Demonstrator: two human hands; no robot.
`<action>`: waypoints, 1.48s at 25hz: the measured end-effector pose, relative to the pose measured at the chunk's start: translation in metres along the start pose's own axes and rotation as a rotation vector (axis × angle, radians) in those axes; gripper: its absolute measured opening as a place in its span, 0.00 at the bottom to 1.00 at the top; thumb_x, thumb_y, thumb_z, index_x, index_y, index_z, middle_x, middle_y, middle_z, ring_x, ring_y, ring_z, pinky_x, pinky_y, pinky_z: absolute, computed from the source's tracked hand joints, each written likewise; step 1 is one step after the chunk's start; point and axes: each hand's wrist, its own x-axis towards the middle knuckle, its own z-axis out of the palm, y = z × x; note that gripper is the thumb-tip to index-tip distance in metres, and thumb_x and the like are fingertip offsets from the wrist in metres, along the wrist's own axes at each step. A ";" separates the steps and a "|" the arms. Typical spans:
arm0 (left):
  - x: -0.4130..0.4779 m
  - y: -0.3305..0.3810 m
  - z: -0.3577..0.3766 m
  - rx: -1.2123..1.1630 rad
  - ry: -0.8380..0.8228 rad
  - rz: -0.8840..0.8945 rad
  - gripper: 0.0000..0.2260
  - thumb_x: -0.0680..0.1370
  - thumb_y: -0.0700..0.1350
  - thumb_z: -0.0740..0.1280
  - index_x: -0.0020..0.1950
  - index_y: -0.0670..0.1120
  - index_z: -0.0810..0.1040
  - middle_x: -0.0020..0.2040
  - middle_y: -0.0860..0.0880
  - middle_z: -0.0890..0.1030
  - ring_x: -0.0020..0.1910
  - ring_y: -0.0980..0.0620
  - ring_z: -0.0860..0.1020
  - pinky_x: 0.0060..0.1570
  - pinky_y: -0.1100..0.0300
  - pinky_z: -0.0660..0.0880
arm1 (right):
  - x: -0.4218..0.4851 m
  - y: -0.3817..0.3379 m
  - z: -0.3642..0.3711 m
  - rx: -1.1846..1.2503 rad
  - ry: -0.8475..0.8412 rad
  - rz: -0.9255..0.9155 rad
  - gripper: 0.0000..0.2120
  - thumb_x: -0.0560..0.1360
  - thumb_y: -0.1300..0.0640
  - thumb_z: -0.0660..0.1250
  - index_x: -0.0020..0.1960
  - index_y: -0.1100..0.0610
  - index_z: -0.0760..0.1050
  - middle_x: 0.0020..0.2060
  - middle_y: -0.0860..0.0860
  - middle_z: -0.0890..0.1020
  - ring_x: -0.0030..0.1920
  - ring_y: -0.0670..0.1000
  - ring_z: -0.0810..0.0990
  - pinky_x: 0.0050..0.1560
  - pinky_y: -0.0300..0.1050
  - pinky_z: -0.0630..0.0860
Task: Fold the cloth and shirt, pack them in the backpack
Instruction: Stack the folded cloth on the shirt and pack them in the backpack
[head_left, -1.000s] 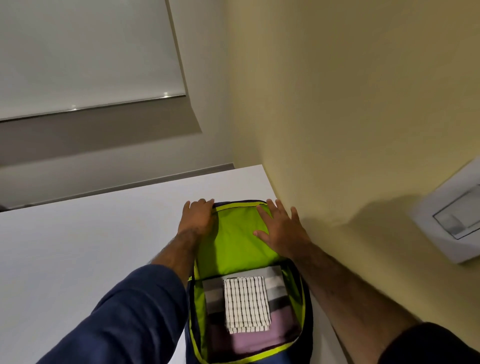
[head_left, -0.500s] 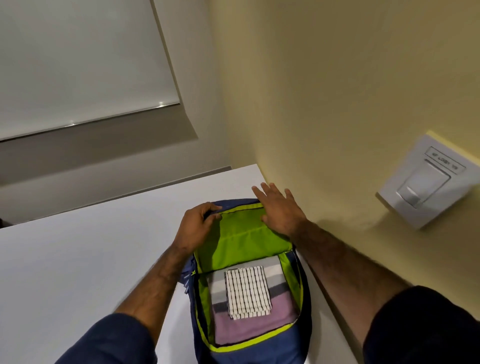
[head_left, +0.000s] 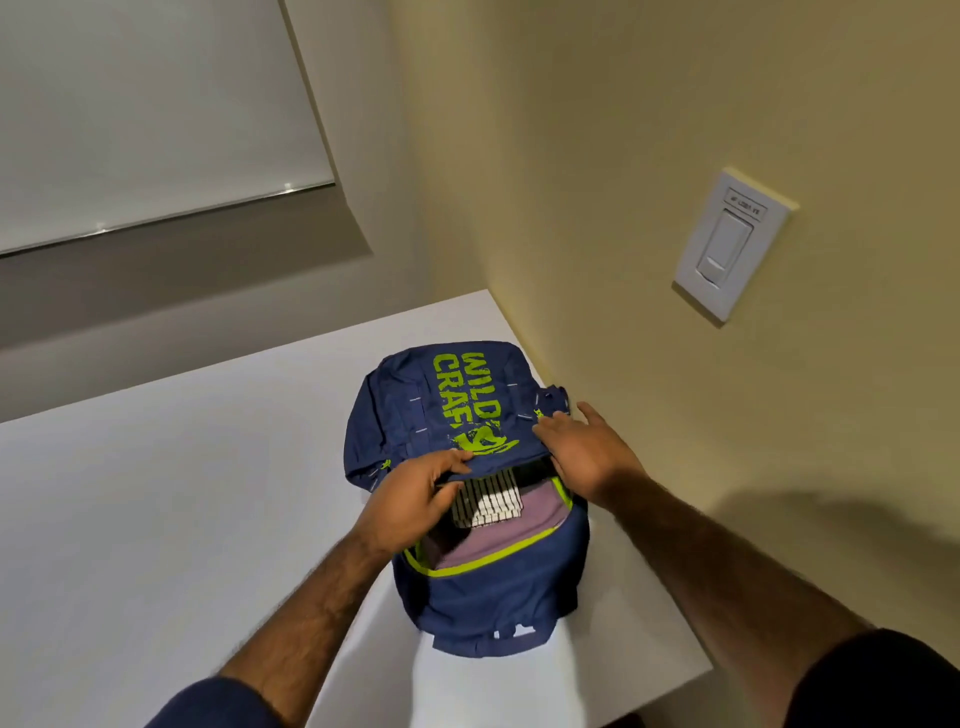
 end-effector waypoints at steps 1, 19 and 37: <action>-0.012 0.001 0.010 0.074 -0.034 0.026 0.11 0.78 0.42 0.66 0.59 0.50 0.81 0.68 0.59 0.79 0.67 0.60 0.76 0.65 0.62 0.72 | -0.018 -0.005 0.014 -0.012 0.062 -0.008 0.20 0.75 0.61 0.60 0.64 0.56 0.79 0.60 0.53 0.83 0.62 0.55 0.80 0.72 0.59 0.67; 0.136 0.003 0.116 0.577 -0.247 -0.050 0.30 0.84 0.63 0.41 0.84 0.52 0.47 0.84 0.51 0.40 0.82 0.50 0.36 0.79 0.49 0.35 | -0.007 0.041 0.103 0.422 0.004 0.319 0.07 0.80 0.52 0.60 0.52 0.53 0.75 0.49 0.52 0.79 0.51 0.59 0.78 0.45 0.55 0.78; 0.217 -0.056 0.150 0.825 -0.487 -0.078 0.26 0.86 0.56 0.40 0.83 0.53 0.36 0.83 0.52 0.35 0.81 0.49 0.33 0.78 0.41 0.34 | 0.106 0.066 0.129 0.330 -0.245 0.496 0.14 0.82 0.61 0.59 0.64 0.63 0.77 0.60 0.61 0.80 0.61 0.61 0.79 0.58 0.51 0.76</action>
